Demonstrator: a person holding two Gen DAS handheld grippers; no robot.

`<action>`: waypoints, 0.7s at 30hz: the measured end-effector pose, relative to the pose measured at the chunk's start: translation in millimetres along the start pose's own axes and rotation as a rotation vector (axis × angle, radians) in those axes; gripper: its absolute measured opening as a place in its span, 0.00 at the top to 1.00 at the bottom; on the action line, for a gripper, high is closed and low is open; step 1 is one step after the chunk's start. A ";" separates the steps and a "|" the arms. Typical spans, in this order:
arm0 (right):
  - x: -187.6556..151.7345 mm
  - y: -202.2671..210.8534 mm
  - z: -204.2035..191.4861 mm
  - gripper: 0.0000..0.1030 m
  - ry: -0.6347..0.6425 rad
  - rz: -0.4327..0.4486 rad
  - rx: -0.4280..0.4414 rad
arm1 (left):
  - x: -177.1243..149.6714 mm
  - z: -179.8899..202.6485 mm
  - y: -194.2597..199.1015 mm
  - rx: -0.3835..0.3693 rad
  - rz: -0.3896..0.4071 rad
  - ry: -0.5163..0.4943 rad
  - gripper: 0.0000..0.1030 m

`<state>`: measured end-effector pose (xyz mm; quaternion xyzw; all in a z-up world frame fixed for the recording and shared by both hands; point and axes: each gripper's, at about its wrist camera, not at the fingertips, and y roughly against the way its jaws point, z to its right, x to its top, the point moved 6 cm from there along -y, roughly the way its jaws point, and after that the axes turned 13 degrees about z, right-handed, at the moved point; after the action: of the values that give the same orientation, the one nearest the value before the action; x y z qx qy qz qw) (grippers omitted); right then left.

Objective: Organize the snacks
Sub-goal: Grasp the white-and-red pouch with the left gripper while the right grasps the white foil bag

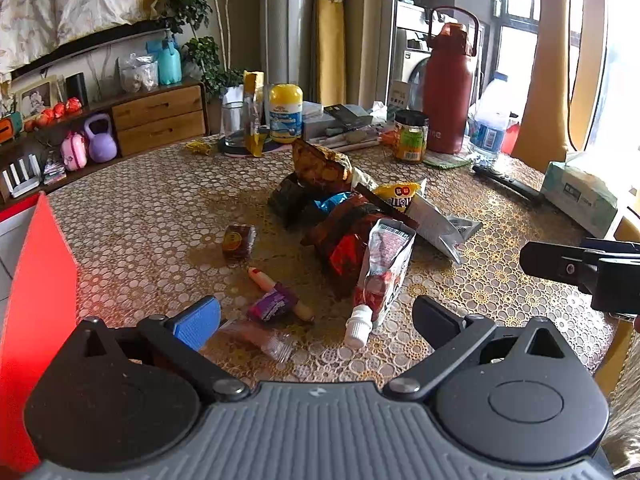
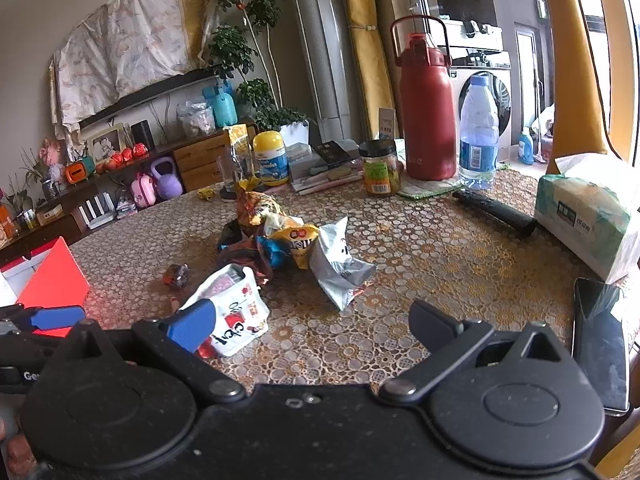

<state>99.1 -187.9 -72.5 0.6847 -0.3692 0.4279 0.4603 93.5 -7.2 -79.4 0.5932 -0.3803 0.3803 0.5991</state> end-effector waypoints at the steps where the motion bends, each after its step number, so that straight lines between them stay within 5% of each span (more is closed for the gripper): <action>1: -0.3 -2.1 1.9 0.00 -0.001 -0.002 0.000 | -0.1 1.4 -3.2 -0.006 -0.003 -0.003 0.00; 19: 6.4 -76.5 21.4 0.03 0.064 -0.044 0.018 | 0.2 35.6 -58.9 -0.138 0.003 -0.082 0.00; 21: 7.7 -88.9 23.6 0.06 0.076 -0.062 0.023 | -2.0 38.8 -65.1 -0.147 -0.004 -0.100 0.09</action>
<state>187.6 -184.1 -98.3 0.6841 -0.3252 0.4435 0.4791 151.4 -46.5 -108.4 0.5665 -0.4356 0.3200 0.6221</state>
